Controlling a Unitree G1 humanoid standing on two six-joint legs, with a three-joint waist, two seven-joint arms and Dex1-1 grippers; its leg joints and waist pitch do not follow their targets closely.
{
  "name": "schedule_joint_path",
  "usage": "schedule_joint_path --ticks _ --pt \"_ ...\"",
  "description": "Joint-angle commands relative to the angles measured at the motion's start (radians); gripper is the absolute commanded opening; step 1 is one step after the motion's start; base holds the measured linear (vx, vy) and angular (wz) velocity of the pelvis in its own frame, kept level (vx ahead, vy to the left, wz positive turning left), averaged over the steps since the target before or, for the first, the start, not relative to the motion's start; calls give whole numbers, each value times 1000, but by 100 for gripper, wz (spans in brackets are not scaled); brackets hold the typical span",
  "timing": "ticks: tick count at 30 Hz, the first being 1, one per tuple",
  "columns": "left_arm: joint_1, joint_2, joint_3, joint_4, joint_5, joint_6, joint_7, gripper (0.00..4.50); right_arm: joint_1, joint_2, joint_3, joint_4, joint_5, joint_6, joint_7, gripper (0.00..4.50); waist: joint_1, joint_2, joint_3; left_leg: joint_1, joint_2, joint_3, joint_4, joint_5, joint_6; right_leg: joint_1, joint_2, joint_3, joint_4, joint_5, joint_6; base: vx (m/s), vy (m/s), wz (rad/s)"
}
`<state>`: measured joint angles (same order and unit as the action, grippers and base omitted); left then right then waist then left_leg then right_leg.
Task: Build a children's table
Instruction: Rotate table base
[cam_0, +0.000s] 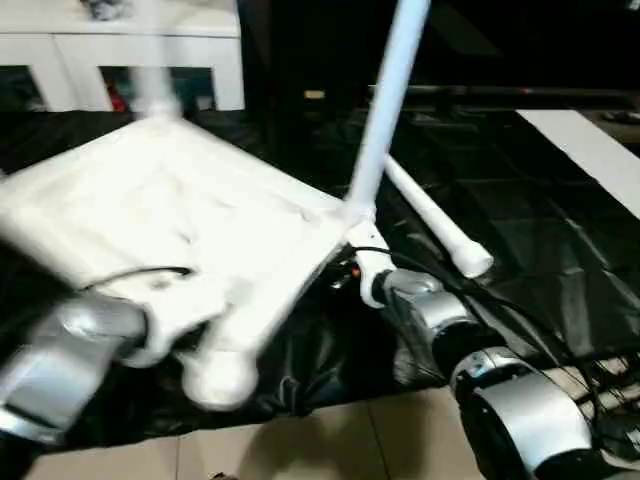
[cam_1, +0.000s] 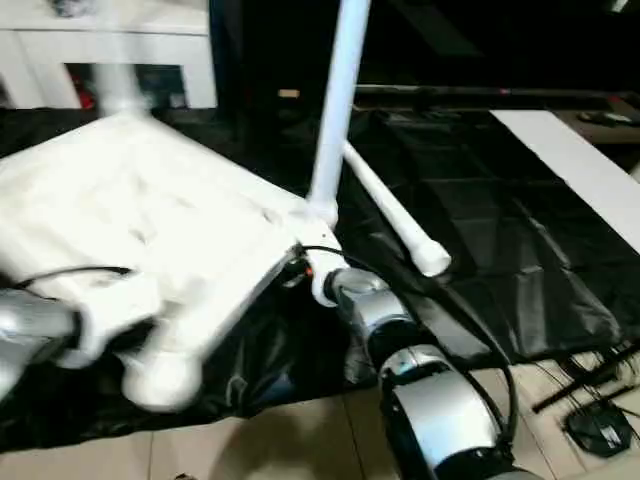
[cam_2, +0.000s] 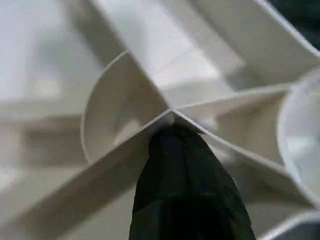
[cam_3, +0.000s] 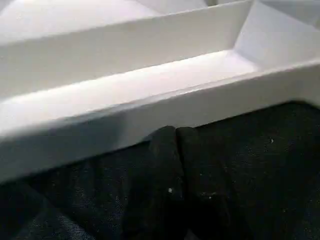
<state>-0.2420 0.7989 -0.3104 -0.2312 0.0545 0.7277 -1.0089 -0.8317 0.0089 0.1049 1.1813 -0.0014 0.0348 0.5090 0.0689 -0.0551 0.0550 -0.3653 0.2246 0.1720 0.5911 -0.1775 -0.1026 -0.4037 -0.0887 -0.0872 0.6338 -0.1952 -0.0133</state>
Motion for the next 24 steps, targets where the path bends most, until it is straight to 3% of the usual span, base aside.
schedule_joint_path --ticks 1,3,9,10,11,12,15,18,19,20,22,23,24 --pt "-8 -31 -62 -6 -31 -18 -32 0 -28 33 3 0 -7 -24 27 4 1 26 -65 6 5 5 -75 -185 -47 52 -49 53 -57 -96 -225 0 0 0" --pt "-22 -50 -74 11 -17 -24 -17 0 -30 37 3 6 -11 -28 26 4 -9 30 -65 6 5 4 -74 -182 -43 52 -47 53 -58 -88 -230 0 0 0" --pt "-73 -130 -89 113 19 -80 45 0 -32 42 4 20 -9 -48 71 4 -10 31 -64 9 7 3 -74 -221 -40 51 -48 53 -63 -127 -229 0 0 0" --pt "-84 -145 -94 127 20 -89 53 0 -30 42 5 22 -11 -51 81 4 -10 38 -64 9 6 2 -74 -227 -41 50 -47 53 -63 -133 -229 0 0 0" --pt "-88 -153 -96 133 22 -91 58 0 -30 41 5 23 -12 -51 81 4 -10 35 -63 12 6 3 -73 -242 -41 47 -47 54 -67 -147 -229 0 0 0" --pt "-114 -195 -103 171 33 -103 91 0 -29 39 0 26 -13 -56 76 4 -9 38 -62 13 7 3 -74 -251 -45 47 -47 53 -69 -157 -229 0 0 0" --pt "-174 -267 -94 298 74 -146 199 0 -34 23 -28 23 1 -76 34 4 -4 35 -62 13 5 3 -73 -265 -41 47 -47 55 -74 -196 -217 0 0 0" --pt "-199 -287 -84 357 93 -168 242 0 -38 13 -44 18 12 -78 27 4 0 34 -62 10 5 0 -74 -275 -39 47 -51 54 -79 -248 -197 0 0 0" --pt "-234 -290 -76 435 120 -202 289 0 -38 -13 -62 1 25 -85 21 4 -1 43 -62 9 4 -2 -74 -278 -40 47 -50 53 -77 -252 -195 0 0 0" --pt "-234 -290 -76 435 120 -202 289 0 -38 -13 -62 1 25 -85 21 4 -1 36 -62 11 2 -1 -72 -290 -37 45 -49 52 -84 -276 -184 0 0 0" --pt "-272 -294 -59 521 142 -229 347 0 -34 -42 -81 -24 37 -92 16 4 1 37 -63 9 2 -2 -73 -278 -33 47 -48 51 -82 -272 -177 0 0 0" --pt "-288 -295 -50 557 150 -248 375 0 -29 -58 -85 -41 38 -95 14 4 1 45 -63 9 2 -3 -72 -276 -34 46 -48 51 -82 -269 -176 0 0 0" --pt "-318 -304 -18 625 156 -276 433 0 -12 -89 -97 -85 45 -100 20 4 -3 46 -62 6 0 -4 -72 -277 -35 48 -44 50 -82 -262 -172 0 0 0"
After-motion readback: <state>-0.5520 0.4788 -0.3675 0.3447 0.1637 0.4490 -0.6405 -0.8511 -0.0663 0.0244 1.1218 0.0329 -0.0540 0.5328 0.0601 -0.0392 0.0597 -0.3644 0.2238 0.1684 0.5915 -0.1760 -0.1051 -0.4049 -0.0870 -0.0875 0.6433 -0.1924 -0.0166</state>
